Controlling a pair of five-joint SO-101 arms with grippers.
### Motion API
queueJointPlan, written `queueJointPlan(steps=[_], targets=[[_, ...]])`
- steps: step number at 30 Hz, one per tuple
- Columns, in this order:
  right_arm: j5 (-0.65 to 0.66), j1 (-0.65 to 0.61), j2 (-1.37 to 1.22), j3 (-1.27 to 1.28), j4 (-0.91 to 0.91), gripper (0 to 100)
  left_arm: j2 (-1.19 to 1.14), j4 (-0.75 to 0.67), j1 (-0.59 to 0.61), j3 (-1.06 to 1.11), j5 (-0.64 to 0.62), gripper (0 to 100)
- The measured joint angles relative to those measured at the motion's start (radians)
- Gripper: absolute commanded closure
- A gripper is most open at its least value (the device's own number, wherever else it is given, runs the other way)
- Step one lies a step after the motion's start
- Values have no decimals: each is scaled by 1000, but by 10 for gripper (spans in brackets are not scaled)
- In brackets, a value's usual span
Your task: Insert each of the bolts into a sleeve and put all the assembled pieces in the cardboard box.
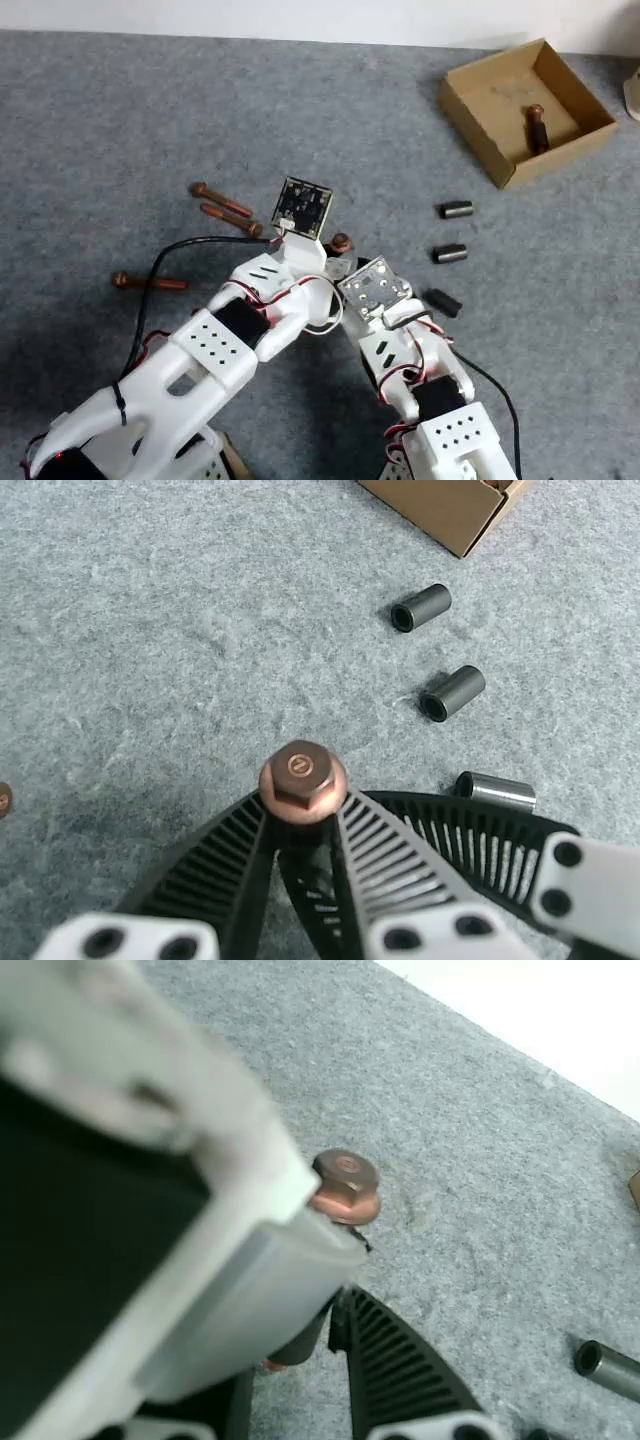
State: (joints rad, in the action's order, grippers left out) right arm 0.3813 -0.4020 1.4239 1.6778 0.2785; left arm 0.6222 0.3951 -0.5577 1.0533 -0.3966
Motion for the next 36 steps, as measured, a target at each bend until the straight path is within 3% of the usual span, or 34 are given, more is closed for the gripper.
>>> queueJointPlan(steps=[3, 6, 10, 26, 36], targets=[[3, 8, -3, 0, 0, 994, 3, 55, 8, -6, 0, 768], [3, 20, -3, 0, 0, 994, 3, 138, 5, -35, -37, 727], [5, 32, -3, -2, 0, 994, 0, 218, 2, -54, -74, 726], [-21, 97, -5, -2, 40, 994, 0, 232, 71, -64, -83, 726], [-101, 250, -347, -173, 124, 994, -2, 232, 138, -52, -77, 726]])
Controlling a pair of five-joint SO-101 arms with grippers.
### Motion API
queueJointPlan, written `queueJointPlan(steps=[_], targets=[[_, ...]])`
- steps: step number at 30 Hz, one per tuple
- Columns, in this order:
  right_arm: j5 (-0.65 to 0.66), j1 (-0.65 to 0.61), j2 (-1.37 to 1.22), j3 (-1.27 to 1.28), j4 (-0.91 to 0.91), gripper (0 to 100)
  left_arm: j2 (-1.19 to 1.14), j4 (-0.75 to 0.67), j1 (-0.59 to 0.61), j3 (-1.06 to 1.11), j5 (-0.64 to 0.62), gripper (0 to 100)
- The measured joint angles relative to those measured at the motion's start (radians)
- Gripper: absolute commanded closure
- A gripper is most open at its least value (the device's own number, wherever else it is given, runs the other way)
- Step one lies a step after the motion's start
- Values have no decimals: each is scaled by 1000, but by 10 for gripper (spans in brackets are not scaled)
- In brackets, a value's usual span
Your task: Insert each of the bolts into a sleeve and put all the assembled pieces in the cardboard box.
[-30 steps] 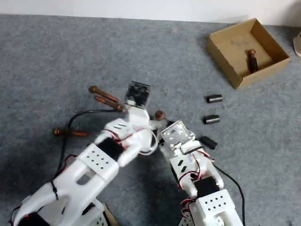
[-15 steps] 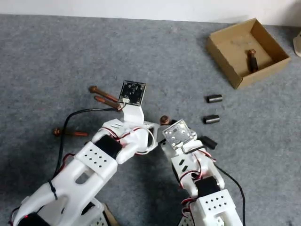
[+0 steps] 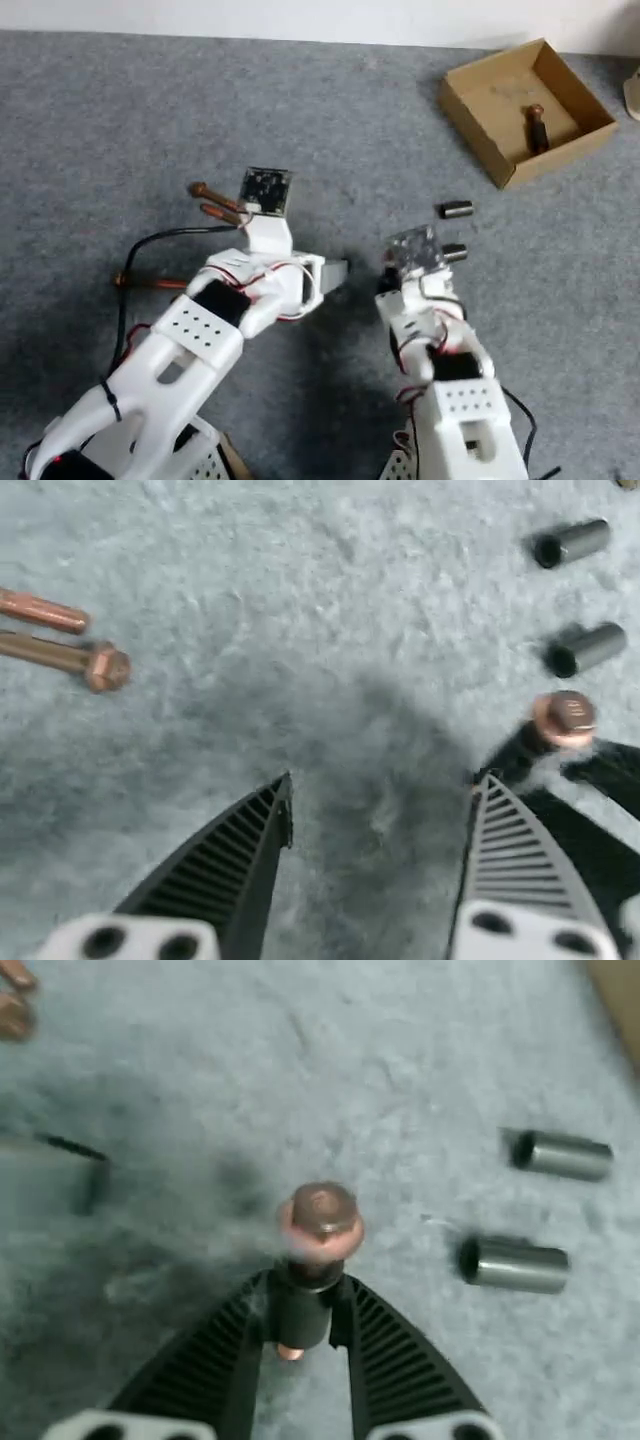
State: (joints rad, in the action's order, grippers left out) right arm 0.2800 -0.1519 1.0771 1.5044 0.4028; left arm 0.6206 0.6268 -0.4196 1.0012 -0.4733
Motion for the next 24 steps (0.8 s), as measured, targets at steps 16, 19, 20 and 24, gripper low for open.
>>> queueJointPlan(steps=[16, 19, 20, 24], targets=[[6, 256, -539, -687, 187, 994, 0, -153, 6, 91, 2, 727], [63, 273, -621, -829, 229, 994, 0, -153, 6, 91, 2, 727], [75, 276, -649, -872, 242, 994, 0, -153, 6, 91, 2, 727], [97, 275, -764, -1045, 293, 994, -72, -172, 9, 91, 2, 727]])
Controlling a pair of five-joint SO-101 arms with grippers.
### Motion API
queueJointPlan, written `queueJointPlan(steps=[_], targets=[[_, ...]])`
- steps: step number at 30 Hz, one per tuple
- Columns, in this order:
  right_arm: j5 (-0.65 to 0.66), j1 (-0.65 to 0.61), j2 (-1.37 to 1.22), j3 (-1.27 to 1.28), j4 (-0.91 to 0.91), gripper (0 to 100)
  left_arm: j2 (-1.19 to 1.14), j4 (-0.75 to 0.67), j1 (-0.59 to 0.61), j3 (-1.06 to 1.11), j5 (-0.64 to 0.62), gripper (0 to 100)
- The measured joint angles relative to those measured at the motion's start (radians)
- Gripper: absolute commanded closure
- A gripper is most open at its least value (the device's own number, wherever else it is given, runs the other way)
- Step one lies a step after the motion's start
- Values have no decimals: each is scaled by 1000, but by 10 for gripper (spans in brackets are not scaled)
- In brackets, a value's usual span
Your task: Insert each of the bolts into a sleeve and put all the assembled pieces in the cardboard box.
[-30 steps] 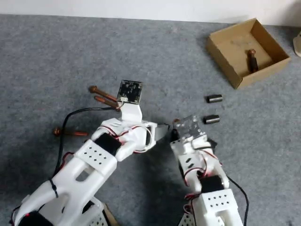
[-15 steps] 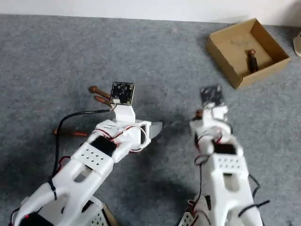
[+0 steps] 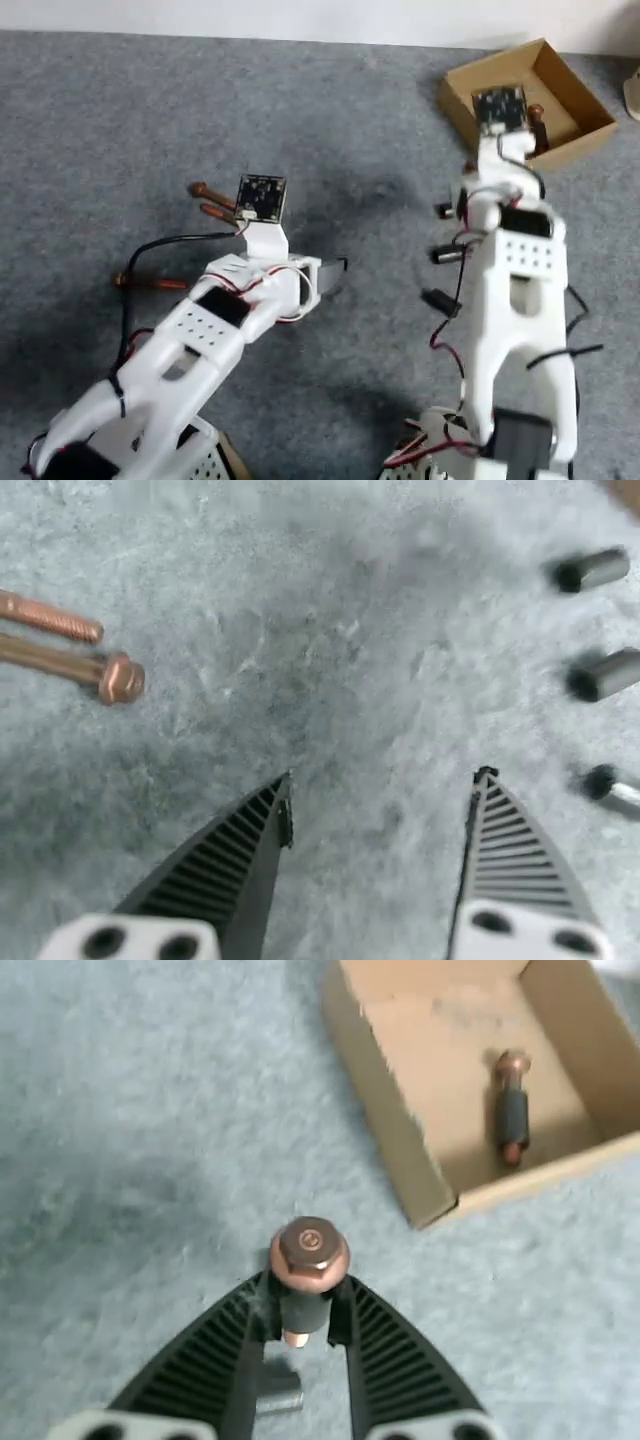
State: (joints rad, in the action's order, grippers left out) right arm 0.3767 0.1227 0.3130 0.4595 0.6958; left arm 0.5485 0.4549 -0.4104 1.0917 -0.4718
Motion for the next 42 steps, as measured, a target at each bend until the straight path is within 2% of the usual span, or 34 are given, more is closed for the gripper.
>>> queueJointPlan(steps=[4, 11, 30, 38, 42], targets=[[41, 9, -124, -170, 34, 994, -152, -32, -2, -37, 0, 727], [54, 61, -347, -451, 34, 994, -364, -6, -2, -178, 0, 727], [126, 100, -984, -1209, 132, 994, -379, 6, -2, -196, 0, 727], [126, 97, -1114, -1404, 285, 994, -379, 6, -2, -196, 0, 727], [58, 97, -1122, -1490, 436, 994, -379, 6, -2, -196, 0, 727]])
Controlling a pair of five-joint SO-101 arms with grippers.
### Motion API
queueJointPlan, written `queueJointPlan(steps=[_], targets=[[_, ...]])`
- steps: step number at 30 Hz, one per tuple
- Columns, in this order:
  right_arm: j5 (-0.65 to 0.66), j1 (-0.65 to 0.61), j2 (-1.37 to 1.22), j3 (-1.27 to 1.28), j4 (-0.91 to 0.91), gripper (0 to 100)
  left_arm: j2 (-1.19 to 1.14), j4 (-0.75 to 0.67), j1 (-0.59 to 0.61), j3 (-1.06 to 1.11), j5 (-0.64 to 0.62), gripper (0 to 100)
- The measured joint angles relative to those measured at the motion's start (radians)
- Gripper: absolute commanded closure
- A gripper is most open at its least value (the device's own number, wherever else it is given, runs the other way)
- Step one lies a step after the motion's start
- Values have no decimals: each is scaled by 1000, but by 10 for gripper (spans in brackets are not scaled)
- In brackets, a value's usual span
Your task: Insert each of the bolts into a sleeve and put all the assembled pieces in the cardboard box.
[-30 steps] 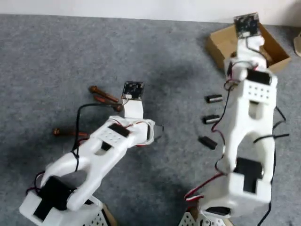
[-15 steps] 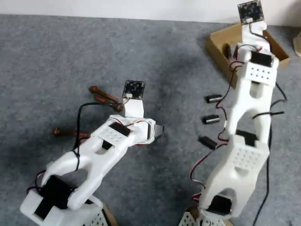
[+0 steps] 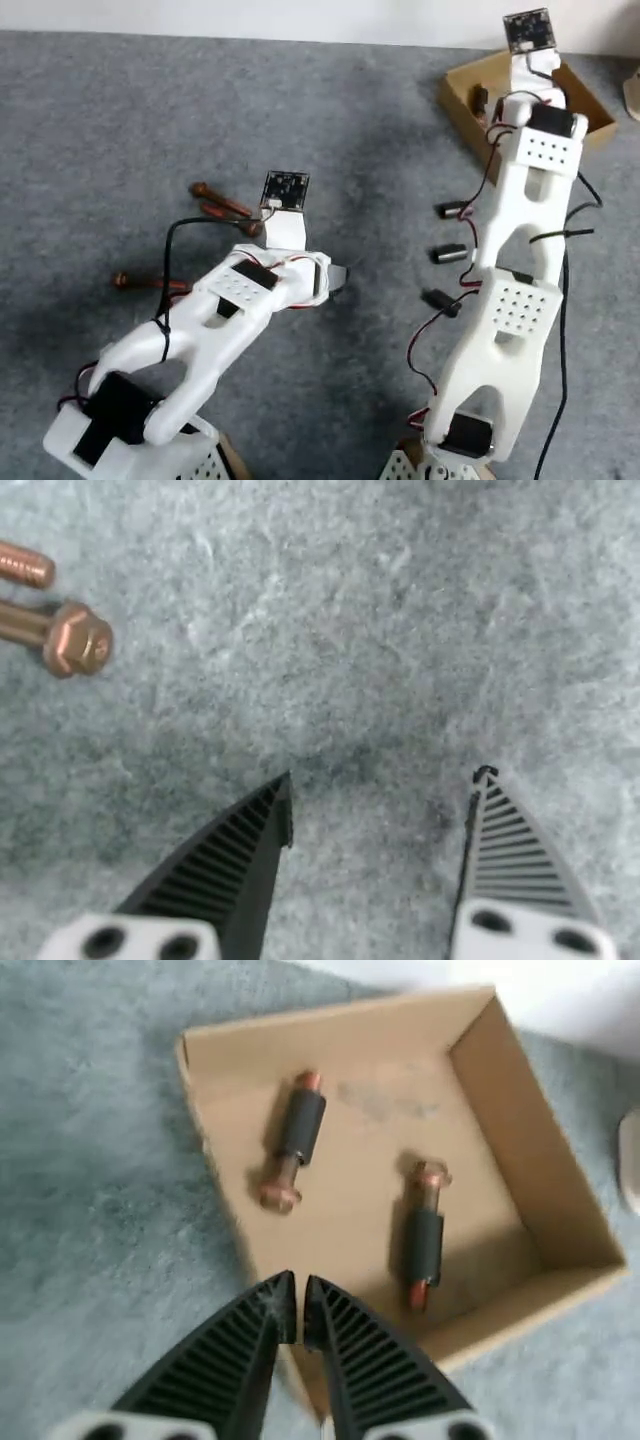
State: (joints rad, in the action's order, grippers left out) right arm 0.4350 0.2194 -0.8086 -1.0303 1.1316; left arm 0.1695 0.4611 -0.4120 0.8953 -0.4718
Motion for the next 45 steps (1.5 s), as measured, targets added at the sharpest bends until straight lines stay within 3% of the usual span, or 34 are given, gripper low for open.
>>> queueJointPlan(steps=[14, 19, 25, 32, 45], targets=[[-57, -12, 2, -192, 594, 994, 0, 0, 0, 0, 0, 727], [-91, -14, 2, -192, 612, 994, 0, 0, 0, 0, 0, 727], [40, -18, 2, -115, 614, 994, 0, 0, 0, 0, 0, 727], [-57, -46, 2, 110, 614, 994, 0, 0, 0, 0, 0, 727], [342, -78, 2, 153, 614, 991, 0, 0, 0, 0, 0, 727]])
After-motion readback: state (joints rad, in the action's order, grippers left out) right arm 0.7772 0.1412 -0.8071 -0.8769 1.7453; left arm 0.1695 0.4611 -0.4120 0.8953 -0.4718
